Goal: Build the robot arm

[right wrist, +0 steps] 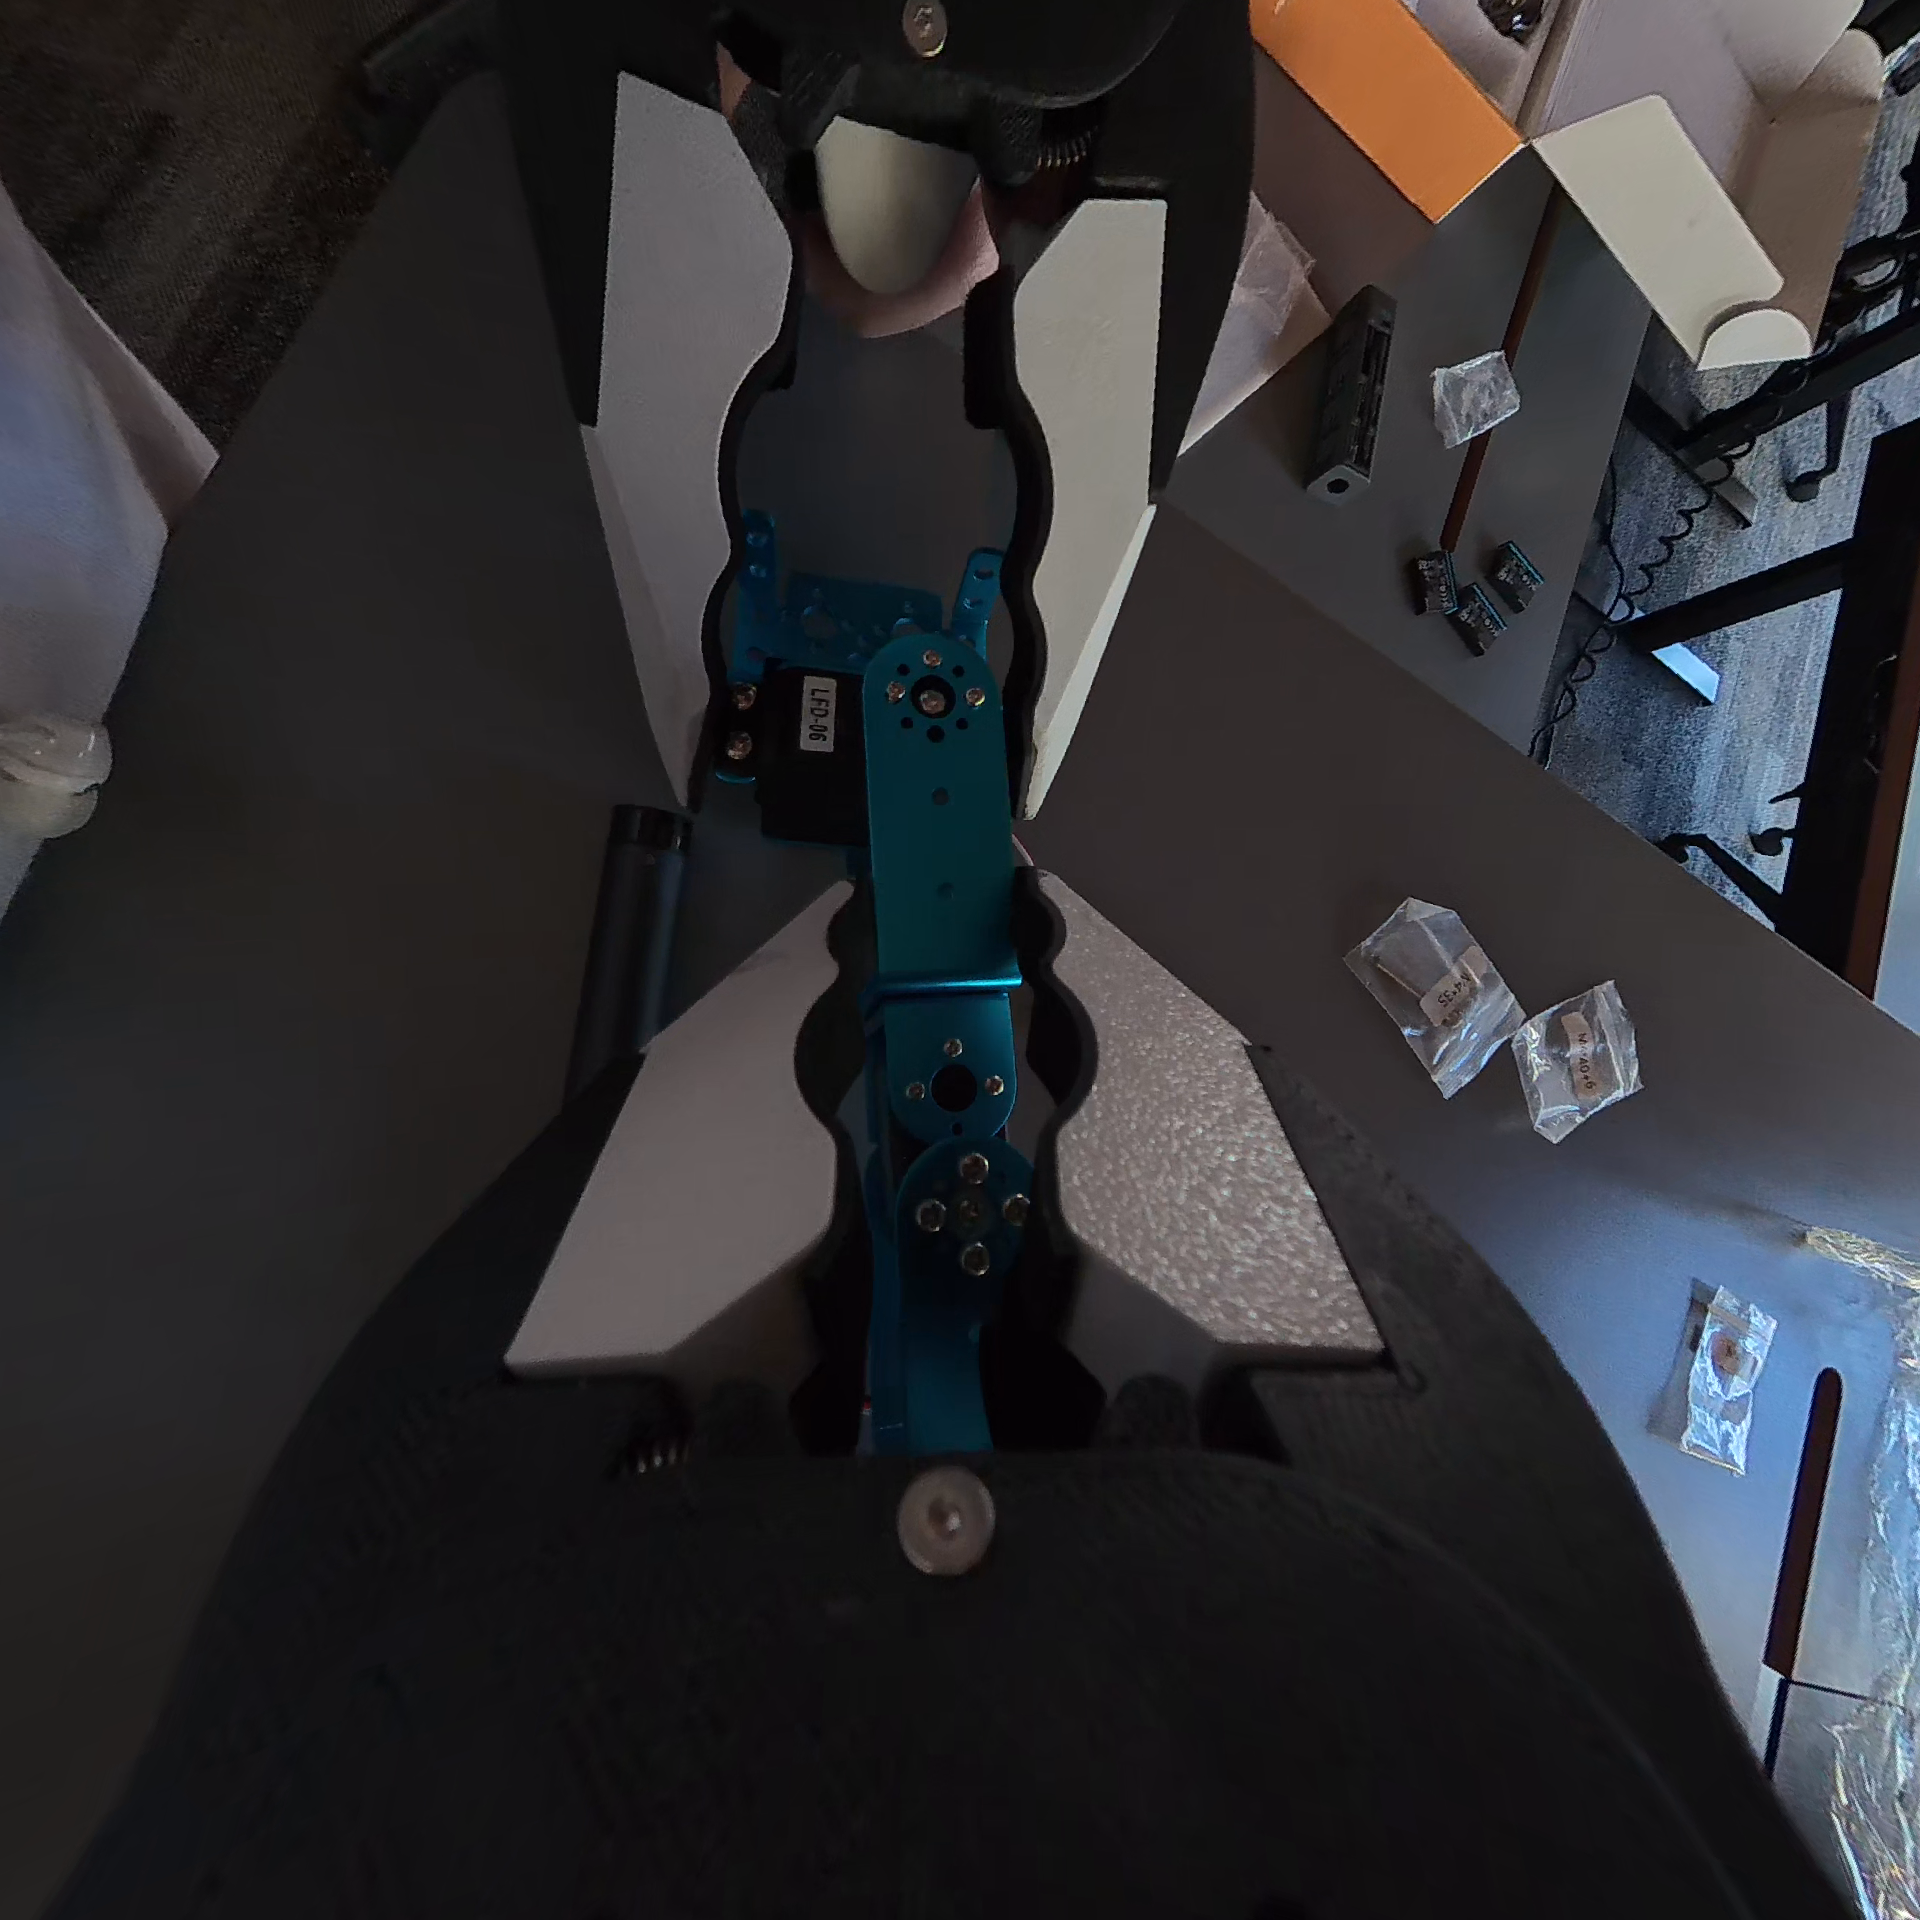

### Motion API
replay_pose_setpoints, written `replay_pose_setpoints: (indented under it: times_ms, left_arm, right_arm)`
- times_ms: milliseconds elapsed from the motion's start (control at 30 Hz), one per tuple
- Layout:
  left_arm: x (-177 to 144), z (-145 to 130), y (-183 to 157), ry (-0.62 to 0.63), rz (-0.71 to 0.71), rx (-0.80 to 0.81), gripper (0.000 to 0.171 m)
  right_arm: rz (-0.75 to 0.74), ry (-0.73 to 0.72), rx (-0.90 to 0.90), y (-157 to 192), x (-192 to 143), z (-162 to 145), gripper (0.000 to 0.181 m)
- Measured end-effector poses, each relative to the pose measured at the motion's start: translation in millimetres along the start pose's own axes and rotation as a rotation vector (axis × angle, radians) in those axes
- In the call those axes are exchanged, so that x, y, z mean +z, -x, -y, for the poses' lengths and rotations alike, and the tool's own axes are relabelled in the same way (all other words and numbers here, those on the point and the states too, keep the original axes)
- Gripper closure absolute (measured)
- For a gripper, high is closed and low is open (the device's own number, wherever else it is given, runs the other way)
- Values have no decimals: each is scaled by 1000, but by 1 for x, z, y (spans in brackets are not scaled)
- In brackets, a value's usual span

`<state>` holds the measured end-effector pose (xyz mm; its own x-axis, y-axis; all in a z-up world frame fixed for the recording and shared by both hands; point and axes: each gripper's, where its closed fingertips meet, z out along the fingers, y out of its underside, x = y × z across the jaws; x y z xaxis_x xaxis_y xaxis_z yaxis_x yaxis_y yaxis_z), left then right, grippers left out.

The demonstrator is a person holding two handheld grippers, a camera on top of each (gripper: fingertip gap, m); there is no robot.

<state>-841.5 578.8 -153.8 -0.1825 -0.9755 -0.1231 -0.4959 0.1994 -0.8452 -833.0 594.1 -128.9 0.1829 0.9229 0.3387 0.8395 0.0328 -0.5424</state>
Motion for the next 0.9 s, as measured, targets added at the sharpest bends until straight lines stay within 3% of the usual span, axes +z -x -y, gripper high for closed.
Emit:
replay_pose_setpoints:
  times_ms: [667,900]
  left_arm:
    - [-6,-10,0,41,18,2,104]
    - [-36,-3,4,-48,23,-39,101]
  right_arm:
    - [-41,68,-65,-2,1,-4,153]
    - [-104,132,37,-6,-7,-1,138]
